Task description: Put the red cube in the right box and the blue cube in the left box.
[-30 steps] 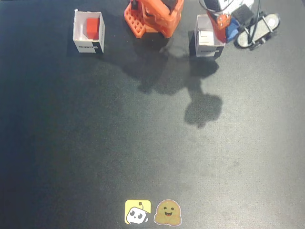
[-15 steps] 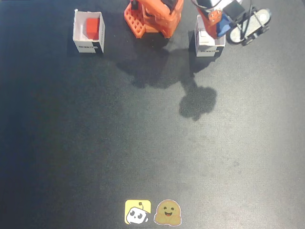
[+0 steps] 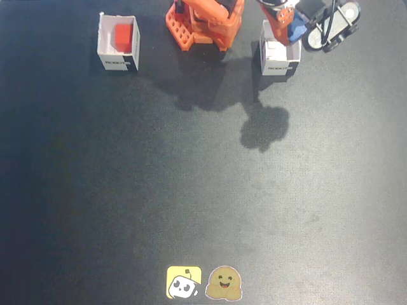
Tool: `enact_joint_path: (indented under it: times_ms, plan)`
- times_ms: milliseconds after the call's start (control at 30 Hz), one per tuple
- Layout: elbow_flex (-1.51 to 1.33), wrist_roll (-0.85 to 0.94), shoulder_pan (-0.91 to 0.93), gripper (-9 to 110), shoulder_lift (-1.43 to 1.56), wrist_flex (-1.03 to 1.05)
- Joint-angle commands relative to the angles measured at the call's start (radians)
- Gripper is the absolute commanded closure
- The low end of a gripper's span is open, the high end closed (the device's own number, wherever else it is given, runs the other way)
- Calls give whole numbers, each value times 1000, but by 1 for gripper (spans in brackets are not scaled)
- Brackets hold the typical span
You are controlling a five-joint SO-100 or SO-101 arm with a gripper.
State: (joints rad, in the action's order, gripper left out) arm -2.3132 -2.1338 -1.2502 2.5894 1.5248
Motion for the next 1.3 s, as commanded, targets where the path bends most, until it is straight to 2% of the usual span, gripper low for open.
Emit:
enact_joint_path:
  times_ms: [0, 1033, 1267]
  plan:
    - [5, 3, -5, 90, 18, -14]
    - [-37, 17, -6, 84, 69, -83]
    - [-80, -3, -6, 88, 149, -71]
